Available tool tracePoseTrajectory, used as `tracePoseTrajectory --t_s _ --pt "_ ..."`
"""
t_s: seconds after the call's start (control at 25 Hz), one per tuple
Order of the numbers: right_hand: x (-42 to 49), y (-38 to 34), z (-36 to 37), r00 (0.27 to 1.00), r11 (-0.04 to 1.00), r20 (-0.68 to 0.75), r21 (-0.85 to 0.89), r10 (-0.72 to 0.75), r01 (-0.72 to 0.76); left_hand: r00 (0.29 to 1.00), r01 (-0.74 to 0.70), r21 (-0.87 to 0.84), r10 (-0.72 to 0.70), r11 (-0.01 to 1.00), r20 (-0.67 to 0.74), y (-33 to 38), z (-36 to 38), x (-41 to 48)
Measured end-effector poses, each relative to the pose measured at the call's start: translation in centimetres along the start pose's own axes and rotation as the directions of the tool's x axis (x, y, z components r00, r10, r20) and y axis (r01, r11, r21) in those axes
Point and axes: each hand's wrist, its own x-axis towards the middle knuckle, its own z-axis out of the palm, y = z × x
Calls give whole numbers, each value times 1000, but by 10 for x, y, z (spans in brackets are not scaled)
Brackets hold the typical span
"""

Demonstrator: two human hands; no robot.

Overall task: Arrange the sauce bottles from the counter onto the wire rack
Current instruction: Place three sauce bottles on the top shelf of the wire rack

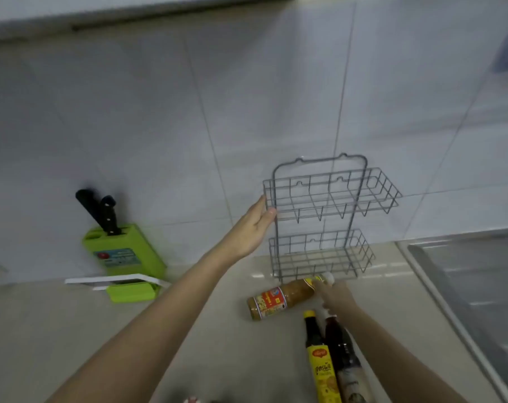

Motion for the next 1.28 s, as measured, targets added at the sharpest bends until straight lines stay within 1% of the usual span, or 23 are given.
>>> tracePoseTrajectory --t_s 0.04,0.12,0.16,0.28,0.32,0.48,0.56,0.64,0.68,0.72,0.76,0.8,0.84,0.88,0.96,1.0,1.04,1.12,1.2,1.28 --pt "0 -3 5 1000 999 -17 48 -9 10 1000 13 -63 -14 998 -27 1 1 2" --pt "0 -10 11 999 990 -32 138 -6 10 998 28 -116 -35 993 -54 -2 1 6" --pt "6 -10 16 999 988 -40 156 23 -17 998 29 -140 -37 990 -55 -4 1 7" --pt "9 -11 27 995 986 -100 164 14 2 997 46 -176 -55 983 -47 -7 0 10" --pt "16 -8 30 996 983 -87 181 31 -15 997 45 -182 -55 982 -50 -8 -1 12" --pt "21 -16 29 980 945 42 260 195 -199 997 47 -166 -55 985 -46 -10 1 13" --pt "15 -20 27 952 884 126 354 277 -305 998 45 -170 -53 984 -43 -10 2 14" --pt "11 -21 27 930 811 207 455 305 -367 997 46 -249 -62 967 -55 -8 2 13" --pt "6 -26 27 931 782 220 506 292 -364 995 52 -303 -75 951 -66 -10 3 14" --pt "-1 -32 26 952 785 172 540 252 -305 994 57 -342 -86 938 -71 -11 3 14" --pt "-9 -39 24 980 829 78 523 183 -196 993 60 -361 -93 931 -74 -10 3 13" --pt "-19 -46 22 997 881 -18 470 75 -58 993 61 -378 -95 924 -70 -8 4 11" --pt "-31 -54 15 996 915 -71 395 -56 80 993 64 -397 -96 915 -63 -4 3 9" --pt "-44 -62 7 977 928 -88 305 -195 212 994 72 -415 -100 907 -48 1 2 8" --pt "-70 -74 -17 893 883 -55 135 -447 450 997 70 -436 -81 897 -7 11 0 4" --pt "-83 -82 -32 848 844 -28 77 -530 530 997 74 -449 -78 891 10 16 0 1" --pt "-94 -91 -47 811 810 -5 55 -584 584 996 82 -472 -86 878 15 16 0 0" --pt "-115 -112 -79 739 734 16 130 -674 667 994 93 -530 -106 843 6 12 1 -2" --pt "-133 -139 -107 687 664 -13 245 -727 707 994 88 -552 -106 829 0 9 1 -1" --pt "-148 -174 -130 626 590 -49 286 -778 755 995 76 -561 -95 824 -5 10 3 -2"
